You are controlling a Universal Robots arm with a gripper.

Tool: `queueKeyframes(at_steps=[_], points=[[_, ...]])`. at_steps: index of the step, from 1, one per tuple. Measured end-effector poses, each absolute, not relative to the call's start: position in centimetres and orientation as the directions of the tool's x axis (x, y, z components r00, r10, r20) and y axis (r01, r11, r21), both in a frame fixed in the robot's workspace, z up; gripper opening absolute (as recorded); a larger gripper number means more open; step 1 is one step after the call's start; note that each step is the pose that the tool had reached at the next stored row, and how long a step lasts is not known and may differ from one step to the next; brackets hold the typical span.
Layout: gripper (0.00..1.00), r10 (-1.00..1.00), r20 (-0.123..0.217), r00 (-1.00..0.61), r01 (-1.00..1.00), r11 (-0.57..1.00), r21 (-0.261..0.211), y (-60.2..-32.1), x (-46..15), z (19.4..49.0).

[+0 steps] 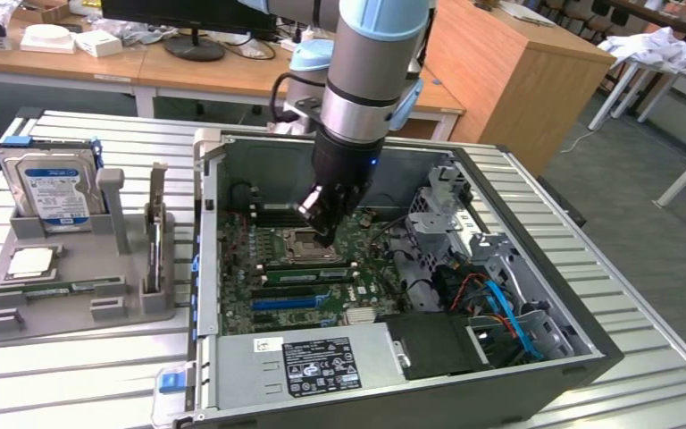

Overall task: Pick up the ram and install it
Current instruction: 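Press down the ram until it locks into place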

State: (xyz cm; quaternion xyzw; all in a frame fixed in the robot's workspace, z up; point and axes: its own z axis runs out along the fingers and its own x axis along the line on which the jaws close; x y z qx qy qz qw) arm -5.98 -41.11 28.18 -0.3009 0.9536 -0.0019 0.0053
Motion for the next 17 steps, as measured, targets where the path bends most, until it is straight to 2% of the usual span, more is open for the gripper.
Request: queueKeyframes(at_steps=[17], points=[[0.1,-0.298,-0.009,-0.954,-0.298,0.955,-0.007,-41.11,-5.98,28.17]])
